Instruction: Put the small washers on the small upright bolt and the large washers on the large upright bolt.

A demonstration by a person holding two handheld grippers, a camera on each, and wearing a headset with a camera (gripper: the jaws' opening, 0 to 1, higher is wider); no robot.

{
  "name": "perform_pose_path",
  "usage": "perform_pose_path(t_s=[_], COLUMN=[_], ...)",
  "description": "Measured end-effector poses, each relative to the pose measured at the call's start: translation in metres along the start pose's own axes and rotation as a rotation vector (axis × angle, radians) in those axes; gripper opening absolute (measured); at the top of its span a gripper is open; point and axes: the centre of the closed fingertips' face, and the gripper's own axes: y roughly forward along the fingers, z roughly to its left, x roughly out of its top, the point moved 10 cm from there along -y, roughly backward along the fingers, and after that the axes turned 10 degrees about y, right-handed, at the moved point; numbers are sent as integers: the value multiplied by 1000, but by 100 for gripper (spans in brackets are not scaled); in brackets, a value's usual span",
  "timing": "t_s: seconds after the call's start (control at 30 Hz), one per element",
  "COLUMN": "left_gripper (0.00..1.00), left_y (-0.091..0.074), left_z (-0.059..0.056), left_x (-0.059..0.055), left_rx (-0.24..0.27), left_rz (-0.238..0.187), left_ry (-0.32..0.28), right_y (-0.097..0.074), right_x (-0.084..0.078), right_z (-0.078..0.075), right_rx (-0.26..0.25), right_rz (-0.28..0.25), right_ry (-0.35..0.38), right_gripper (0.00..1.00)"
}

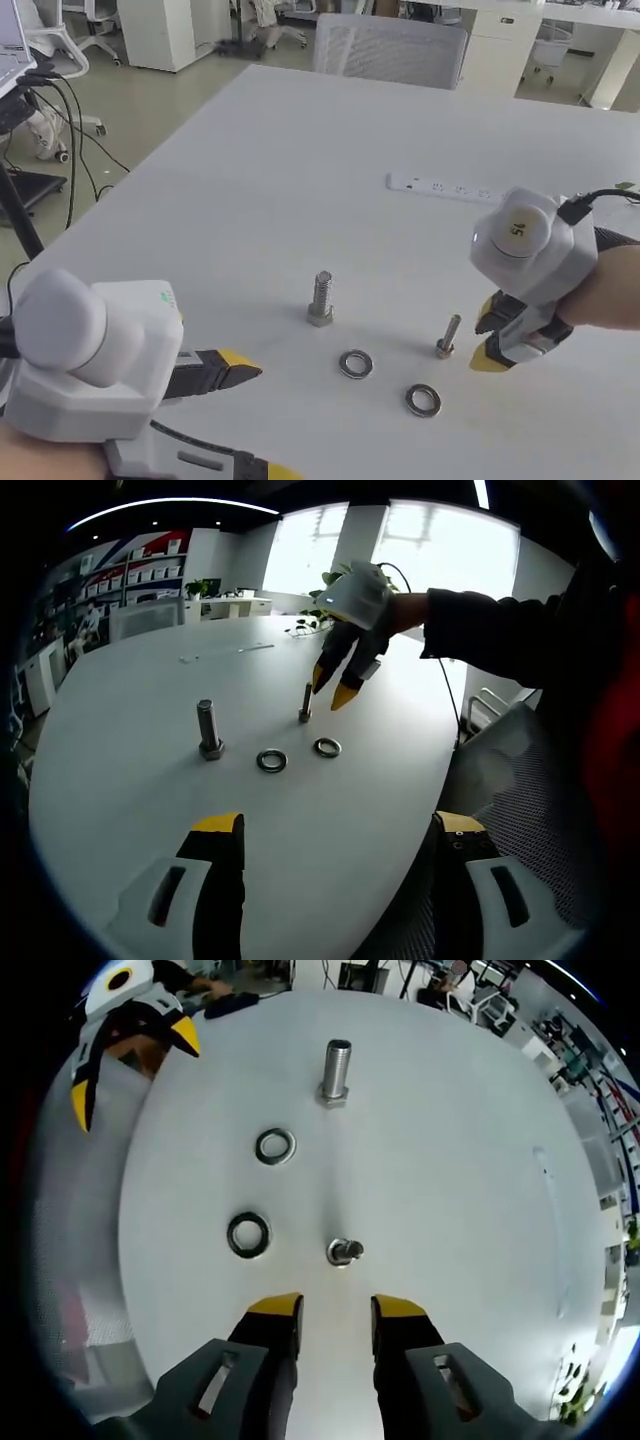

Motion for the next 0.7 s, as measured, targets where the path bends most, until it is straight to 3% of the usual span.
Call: perform_pose_path(t_s=[0.7], left_gripper=[76], left_y=[0], left_z=[-1], left_x=[3], left_rx=[-14], left_rz=[-3], left_ry=[23], right_y=[0], right_x=[-22], right_z=[25], right_rx=[19], right_rz=[-5], right_ry=[37], right_gripper=[29])
